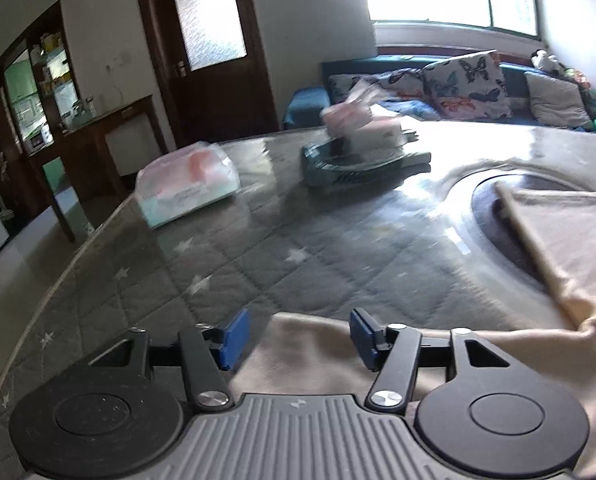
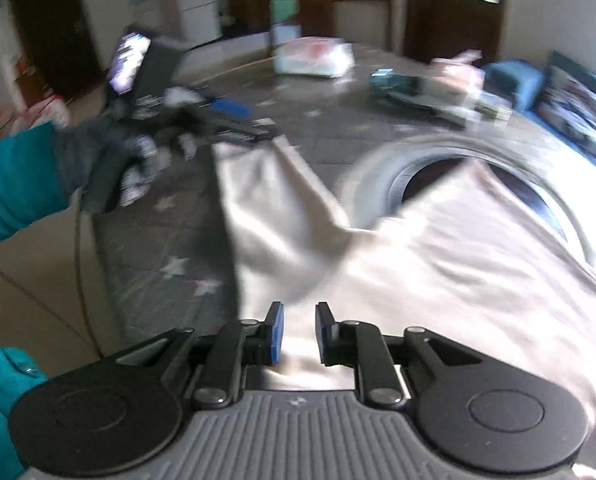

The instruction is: Fold clothes

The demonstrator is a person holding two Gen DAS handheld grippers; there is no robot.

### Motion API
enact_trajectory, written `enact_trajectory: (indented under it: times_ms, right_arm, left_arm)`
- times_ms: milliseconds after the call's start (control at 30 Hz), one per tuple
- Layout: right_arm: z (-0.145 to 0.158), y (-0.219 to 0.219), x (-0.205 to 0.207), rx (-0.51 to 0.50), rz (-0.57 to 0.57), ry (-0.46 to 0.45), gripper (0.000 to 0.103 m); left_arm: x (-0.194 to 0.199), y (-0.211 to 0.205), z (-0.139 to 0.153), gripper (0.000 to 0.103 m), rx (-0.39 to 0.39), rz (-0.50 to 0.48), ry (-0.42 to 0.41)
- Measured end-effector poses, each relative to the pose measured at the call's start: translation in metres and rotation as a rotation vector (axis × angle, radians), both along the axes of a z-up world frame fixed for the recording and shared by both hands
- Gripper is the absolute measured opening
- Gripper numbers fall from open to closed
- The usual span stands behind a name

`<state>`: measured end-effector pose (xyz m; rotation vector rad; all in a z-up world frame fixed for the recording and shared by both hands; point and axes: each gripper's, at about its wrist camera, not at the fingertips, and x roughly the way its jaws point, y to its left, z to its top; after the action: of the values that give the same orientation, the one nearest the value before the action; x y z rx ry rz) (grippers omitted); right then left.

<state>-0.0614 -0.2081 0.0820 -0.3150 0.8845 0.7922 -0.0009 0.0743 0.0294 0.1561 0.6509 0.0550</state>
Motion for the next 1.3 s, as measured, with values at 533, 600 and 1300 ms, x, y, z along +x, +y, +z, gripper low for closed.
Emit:
enact_trajectory:
  times_ms: [533,600,1300]
  right_arm:
    - [-0.033,-0.203,0.029,-0.095,-0.736,-0.020,0.022]
    - [-0.037,-0.217,0.029,-0.101,-0.781,-0.021,0.022]
    - [-0.046,-0.293,0.014,-0.115,-1.133,-0.045,0.028]
  left_arm:
    - [-0.037,-0.155,0.030,0.067,-0.103,-0.465,-0.008]
    - [-0.041,-0.173,0.027,0.067,-0.107,-0.517,0.004]
    - [-0.074,-0.231,-0.009,0.067,-0.069,-0.708,0.093]
